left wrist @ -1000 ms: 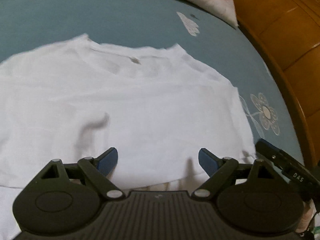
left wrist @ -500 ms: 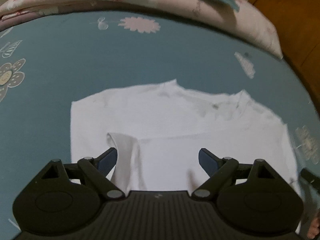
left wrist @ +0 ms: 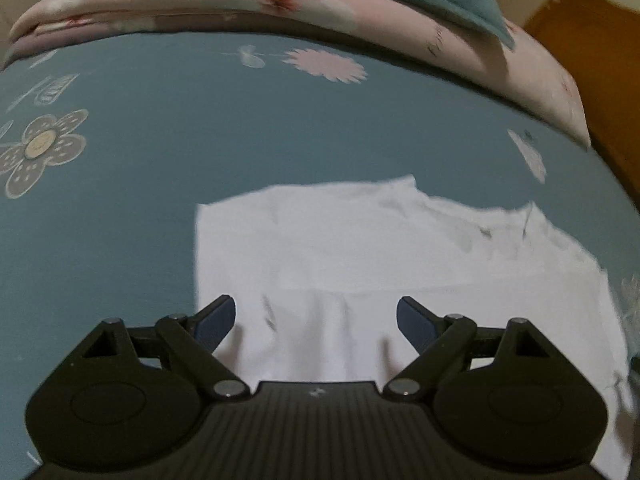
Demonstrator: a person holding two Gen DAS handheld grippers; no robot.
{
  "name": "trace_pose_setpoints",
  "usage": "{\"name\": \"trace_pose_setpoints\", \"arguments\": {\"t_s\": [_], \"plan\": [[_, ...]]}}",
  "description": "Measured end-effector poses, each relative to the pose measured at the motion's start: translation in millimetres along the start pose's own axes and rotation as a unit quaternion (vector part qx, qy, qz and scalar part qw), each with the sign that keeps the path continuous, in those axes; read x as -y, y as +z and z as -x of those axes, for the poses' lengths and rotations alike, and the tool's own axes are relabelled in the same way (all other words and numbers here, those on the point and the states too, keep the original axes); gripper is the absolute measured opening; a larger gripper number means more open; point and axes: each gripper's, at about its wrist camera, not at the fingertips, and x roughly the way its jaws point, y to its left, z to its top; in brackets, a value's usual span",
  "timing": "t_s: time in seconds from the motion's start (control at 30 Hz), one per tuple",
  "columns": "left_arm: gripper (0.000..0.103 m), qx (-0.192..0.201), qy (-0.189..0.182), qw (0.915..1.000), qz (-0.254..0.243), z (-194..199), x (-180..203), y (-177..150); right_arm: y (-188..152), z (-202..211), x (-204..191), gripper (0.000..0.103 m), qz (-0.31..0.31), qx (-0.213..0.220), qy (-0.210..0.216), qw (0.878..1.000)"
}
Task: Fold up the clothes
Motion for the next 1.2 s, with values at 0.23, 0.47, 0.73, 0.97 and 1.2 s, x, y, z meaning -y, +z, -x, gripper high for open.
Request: {"name": "trace_pose_setpoints", "arguments": {"t_s": [0.23, 0.47, 0.73, 0.97, 1.2], "plan": [[0.088, 0.003, -0.135, 0.9901, 0.036, 13.9, -4.1, -6.3, 1.1, -0.2, -2.2, 0.068, 0.008, 0.003, -0.01, 1.0], [0.087, -0.009, -0.083, 0.9958, 0.038, -15.6, -19.5, -21.1, 0.4, -4.9, -1.7, 0.068, 0.006, -0.002, -0.012, 1.0], [0.087, 0.023, -0.108, 0.9916, 0.068, 9.3, -29.2, -18.2, -1.6, -10.5, -1.9, 0.068, 0.008, -0.007, -0.015, 1.0], [0.088, -0.035, -0.123, 0.9912, 0.035, -0.1, -8.3, -33.0, -4.0, -14.8, -2.9, 0.068, 0.013, -0.014, -0.017, 1.0], [0.088, -0.018, -0.074, 0.9967, 0.028, 4.8, -14.4, -39.5, -4.3, -15.3, 1.2, 0.068, 0.008, -0.014, -0.018, 1.0]]}}
